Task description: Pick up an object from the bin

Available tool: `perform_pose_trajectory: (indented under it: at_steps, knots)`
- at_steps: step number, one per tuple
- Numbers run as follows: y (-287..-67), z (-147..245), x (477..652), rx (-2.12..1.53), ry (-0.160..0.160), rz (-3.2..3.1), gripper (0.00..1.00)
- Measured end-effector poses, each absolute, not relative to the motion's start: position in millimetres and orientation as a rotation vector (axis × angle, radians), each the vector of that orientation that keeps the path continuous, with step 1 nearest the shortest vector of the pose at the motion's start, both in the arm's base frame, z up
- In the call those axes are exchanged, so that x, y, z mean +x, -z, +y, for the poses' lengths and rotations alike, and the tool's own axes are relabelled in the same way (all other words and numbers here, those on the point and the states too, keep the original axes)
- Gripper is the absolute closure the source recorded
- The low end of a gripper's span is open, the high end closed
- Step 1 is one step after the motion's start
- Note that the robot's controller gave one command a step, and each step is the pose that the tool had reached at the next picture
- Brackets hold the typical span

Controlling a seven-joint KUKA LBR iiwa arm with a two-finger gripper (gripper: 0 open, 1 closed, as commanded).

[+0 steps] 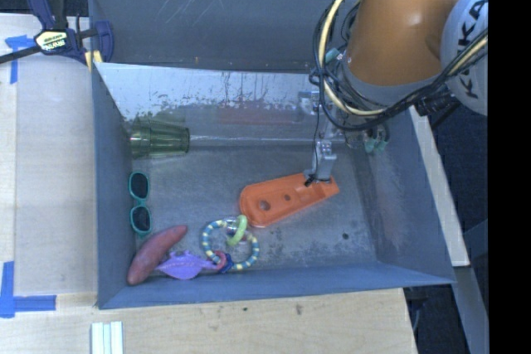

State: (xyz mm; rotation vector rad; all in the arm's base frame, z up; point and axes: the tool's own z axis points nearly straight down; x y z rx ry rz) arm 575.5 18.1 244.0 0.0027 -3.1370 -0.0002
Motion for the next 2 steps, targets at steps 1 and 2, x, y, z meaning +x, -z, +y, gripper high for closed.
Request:
perform_pose_trajectory:
  at_steps: [1, 2]
  knots:
    - [-249, 18, 576.9, 0.002, 0.0, -3.146, 0.0]
    - [-215, 17, 570.3, 0.108, 0.0, -3.148, 0.0]
